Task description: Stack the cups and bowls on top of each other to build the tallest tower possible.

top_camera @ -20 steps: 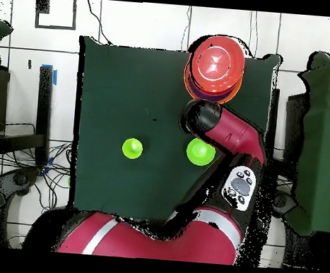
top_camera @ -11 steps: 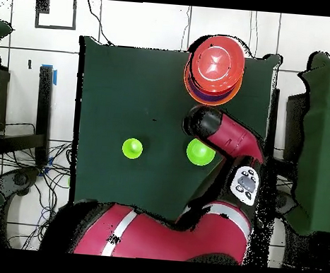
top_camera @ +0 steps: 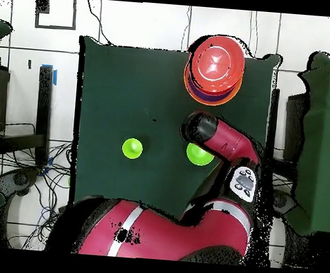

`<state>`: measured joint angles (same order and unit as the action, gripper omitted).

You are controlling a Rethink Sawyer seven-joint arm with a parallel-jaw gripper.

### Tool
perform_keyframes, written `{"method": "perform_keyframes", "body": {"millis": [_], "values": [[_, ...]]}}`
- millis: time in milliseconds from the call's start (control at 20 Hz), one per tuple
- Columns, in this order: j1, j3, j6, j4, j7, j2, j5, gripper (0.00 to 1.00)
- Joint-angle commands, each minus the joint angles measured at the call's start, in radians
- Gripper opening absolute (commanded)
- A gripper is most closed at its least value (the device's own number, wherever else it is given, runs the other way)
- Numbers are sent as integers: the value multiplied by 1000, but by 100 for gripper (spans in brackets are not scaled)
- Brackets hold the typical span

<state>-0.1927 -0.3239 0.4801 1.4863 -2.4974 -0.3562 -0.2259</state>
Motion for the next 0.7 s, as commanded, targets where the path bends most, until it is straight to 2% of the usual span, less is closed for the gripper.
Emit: {"method": "perform_keyframes", "body": {"millis": [50,700], "values": [[-23,156,-6,62,62,30,75,100],[-67,210,-94,72,40,83,98,100]]}}
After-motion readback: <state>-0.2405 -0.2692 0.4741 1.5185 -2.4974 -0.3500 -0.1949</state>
